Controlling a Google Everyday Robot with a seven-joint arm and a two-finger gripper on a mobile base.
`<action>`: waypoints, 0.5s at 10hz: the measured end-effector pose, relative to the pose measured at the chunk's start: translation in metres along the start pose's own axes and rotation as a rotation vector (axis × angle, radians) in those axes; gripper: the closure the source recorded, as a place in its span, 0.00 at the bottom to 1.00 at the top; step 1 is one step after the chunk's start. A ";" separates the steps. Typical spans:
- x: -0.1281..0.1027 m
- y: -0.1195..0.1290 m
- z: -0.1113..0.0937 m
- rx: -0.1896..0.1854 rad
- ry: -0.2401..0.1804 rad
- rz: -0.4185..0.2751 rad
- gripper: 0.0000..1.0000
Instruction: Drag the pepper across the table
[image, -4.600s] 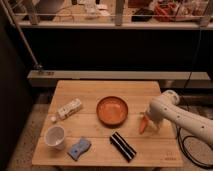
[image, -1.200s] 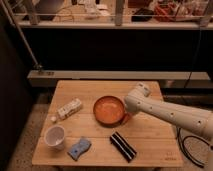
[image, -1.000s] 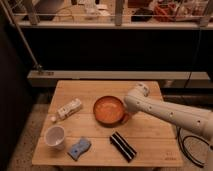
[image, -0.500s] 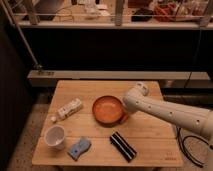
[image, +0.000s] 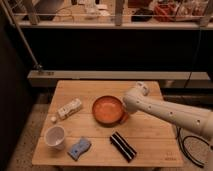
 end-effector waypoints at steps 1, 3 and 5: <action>-0.001 -0.001 0.000 0.003 -0.001 -0.007 0.99; -0.001 -0.003 -0.001 0.008 -0.001 -0.019 0.99; -0.002 -0.004 -0.003 0.014 -0.002 -0.033 0.99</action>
